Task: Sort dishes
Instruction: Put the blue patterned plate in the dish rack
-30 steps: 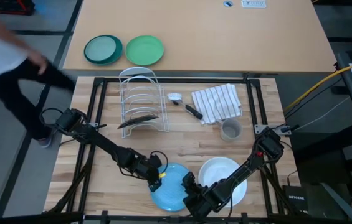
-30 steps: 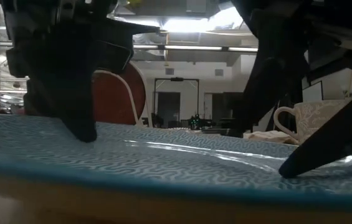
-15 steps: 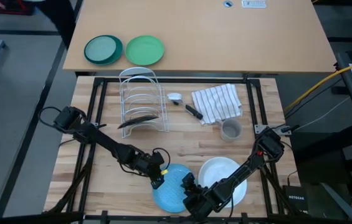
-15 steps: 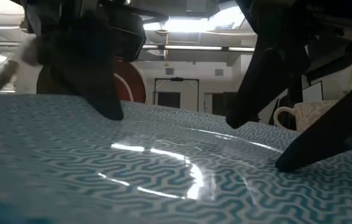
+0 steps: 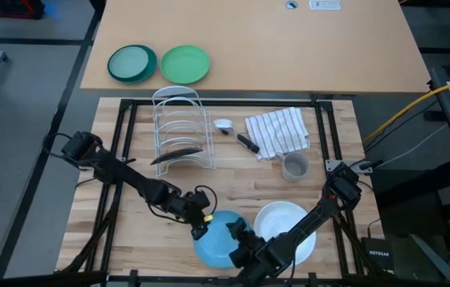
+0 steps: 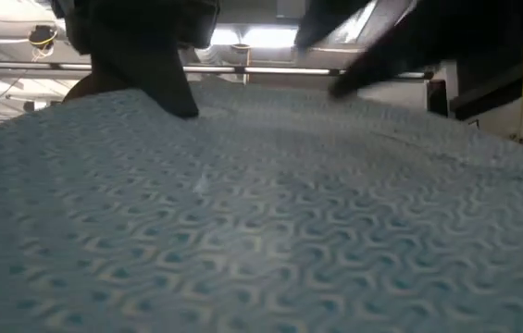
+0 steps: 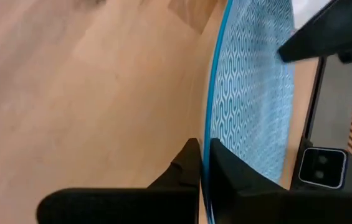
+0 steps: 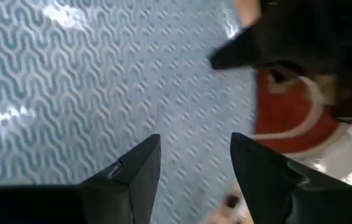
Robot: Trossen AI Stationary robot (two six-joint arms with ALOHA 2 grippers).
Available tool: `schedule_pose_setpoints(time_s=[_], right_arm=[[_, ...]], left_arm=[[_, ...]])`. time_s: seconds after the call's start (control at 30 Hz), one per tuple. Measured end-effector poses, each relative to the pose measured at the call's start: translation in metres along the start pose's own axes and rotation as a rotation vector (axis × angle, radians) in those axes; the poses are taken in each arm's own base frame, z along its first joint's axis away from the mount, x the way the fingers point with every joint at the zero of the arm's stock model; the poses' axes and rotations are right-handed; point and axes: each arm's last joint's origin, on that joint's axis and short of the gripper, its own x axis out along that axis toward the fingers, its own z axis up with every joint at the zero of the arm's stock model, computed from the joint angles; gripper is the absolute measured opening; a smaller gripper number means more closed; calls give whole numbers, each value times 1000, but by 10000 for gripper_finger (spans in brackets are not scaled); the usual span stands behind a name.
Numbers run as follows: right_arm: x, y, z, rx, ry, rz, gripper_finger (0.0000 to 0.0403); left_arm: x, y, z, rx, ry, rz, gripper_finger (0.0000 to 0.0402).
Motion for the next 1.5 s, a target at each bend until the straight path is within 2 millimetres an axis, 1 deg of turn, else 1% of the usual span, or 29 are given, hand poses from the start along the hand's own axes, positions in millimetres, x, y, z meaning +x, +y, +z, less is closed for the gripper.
schedule_pose_setpoints(time_s=[0.23,0.4,0.5,0.67,0.7,0.83,0.97,1.1,1.27,1.37,1.5], right_arm=[[-25,-32,2,-36,64,-38,198],[-43,-52,-2,-31,107,-38,198],[-57,-62,-5,-28,133,-29,198],[-78,-83,-13,-10,172,-21,198],[-81,-89,-12,17,155,-23,198],[-96,-108,-16,27,109,-16,198],[-115,-132,-28,50,69,-55,198],[-134,-156,-44,91,37,-141,198],[-149,-188,-68,148,23,-226,198],[-150,-207,-83,174,39,-245,198],[-141,-231,-101,193,91,-258,198]], left_arm=[[-24,-1,13,86,-121,21,1],[-51,1,20,145,-202,85,1],[-75,2,25,157,-275,102,1],[-117,1,35,169,-423,81,1],[-126,1,37,172,-456,77,1],[-162,5,43,202,-594,92,1],[-196,12,47,229,-738,154,1],[-221,20,48,268,-856,279,1],[-240,29,49,334,-946,519,1],[-247,33,49,361,-969,680,1],[-249,37,49,433,-945,872,1]])
